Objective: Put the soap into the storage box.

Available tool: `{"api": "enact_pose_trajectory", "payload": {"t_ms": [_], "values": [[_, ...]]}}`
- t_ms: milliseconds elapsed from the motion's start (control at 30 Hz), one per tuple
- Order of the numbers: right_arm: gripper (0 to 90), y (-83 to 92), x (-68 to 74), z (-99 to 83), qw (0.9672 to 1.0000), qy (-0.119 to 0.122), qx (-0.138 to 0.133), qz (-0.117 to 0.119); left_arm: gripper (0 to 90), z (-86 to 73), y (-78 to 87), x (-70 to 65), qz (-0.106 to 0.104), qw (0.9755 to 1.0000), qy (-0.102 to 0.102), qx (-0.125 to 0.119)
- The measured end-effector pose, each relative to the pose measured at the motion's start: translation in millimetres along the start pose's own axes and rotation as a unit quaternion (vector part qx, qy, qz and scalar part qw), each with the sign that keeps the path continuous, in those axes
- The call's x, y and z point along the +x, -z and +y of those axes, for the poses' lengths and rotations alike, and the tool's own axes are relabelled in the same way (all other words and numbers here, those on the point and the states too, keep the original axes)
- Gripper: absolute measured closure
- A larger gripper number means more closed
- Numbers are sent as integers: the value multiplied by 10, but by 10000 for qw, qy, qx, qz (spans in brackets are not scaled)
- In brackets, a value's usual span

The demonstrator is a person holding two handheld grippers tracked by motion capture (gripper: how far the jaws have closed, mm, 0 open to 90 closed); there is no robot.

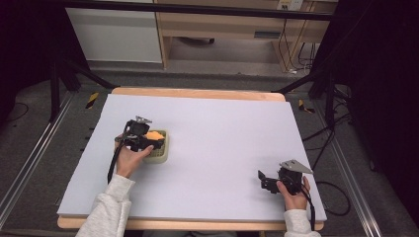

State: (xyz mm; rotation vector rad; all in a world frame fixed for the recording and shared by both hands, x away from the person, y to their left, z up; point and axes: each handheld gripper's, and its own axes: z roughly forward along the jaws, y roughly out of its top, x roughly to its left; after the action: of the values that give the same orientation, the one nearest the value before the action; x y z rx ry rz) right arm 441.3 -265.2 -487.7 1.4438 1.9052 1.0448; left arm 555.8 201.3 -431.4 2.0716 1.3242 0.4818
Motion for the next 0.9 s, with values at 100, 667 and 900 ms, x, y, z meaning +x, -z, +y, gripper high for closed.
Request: {"api": "enact_pose_trajectory", "payload": {"t_ms": [100, 667, 900], "values": [[36, 1, -1, 0, 10000, 5, -7, -1, 258, -19, -29, -6, 7, 10000, -18, 65], [37, 2, 0, -1, 10000, 31, -16, -7, 256, -122, -75, -21, -27, 10000, 10, 73], [36, 3, 1, -2, 10000, 29, -19, -16, 251, -141, -73, -63, 8, 9999, -42, 145]]}}
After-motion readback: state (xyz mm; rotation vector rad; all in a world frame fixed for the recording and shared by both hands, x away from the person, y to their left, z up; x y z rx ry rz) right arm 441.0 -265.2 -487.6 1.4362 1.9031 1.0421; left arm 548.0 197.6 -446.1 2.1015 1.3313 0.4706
